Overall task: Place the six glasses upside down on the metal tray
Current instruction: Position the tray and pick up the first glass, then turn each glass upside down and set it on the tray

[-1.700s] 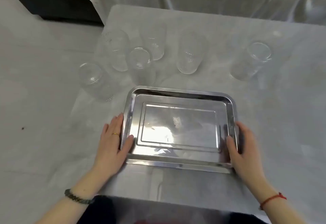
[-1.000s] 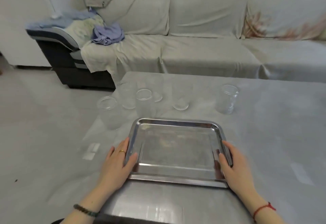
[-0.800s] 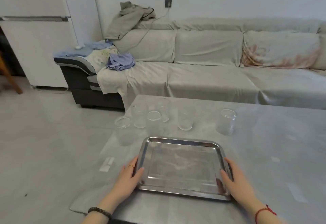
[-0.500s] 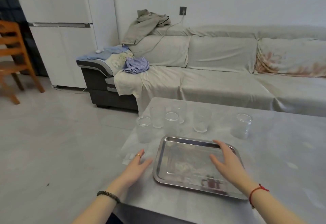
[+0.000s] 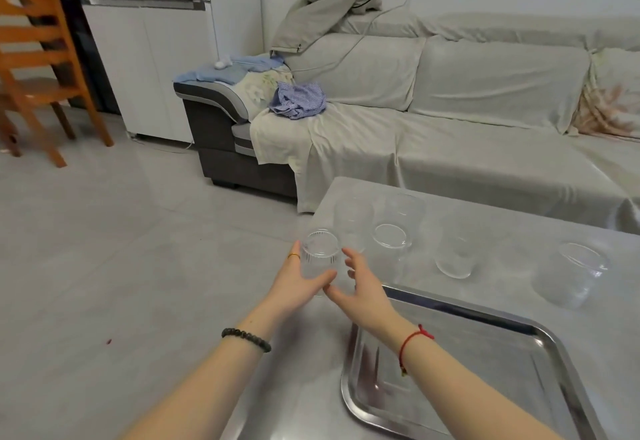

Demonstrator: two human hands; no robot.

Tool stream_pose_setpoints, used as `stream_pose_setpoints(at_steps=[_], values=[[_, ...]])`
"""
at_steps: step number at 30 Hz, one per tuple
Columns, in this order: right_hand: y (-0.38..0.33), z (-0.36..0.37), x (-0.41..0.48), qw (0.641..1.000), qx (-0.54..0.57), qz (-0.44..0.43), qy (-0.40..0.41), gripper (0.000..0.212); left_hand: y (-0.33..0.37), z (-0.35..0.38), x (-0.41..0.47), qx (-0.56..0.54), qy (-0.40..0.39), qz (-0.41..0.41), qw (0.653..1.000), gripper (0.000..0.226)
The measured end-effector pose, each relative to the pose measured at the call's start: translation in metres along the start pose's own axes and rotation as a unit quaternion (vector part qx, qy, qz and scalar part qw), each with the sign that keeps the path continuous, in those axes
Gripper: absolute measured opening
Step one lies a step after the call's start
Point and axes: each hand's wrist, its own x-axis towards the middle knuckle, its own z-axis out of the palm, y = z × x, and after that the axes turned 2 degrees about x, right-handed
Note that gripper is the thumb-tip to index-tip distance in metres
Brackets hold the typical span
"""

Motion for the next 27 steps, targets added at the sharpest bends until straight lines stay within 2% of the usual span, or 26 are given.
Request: stream_pose_setpoints(at_steps=[7,12,17,22,27], values=[[0.026,0.030,0.040,0.997,0.060,-0.015,0.047,0.077,-0.024,0.015,0.029,-0.021,0.035,0.000,0.999,0.084],[0.022,0.033,0.042,0.993,0.086,-0.032,0.076,0.073,-0.023,0.014,0.026,-0.008,0.061,0.030,0.998,0.073],[-0.008,0.007,0.027,0.985,0.113,-0.088,0.091,0.069,0.019,0.006,0.009,-0.021,0.095,0.085,0.992,0.068],[-0.019,-0.037,-0.004,0.981,0.114,-0.105,0.118,0.070,0.061,0.027,-0.018,-0.023,0.060,0.119,0.991,0.063],[-0.002,-0.076,-0.040,0.984,0.096,-0.070,0.131,0.076,0.074,0.065,-0.039,-0.012,-0.001,0.127,0.992,0.069]])
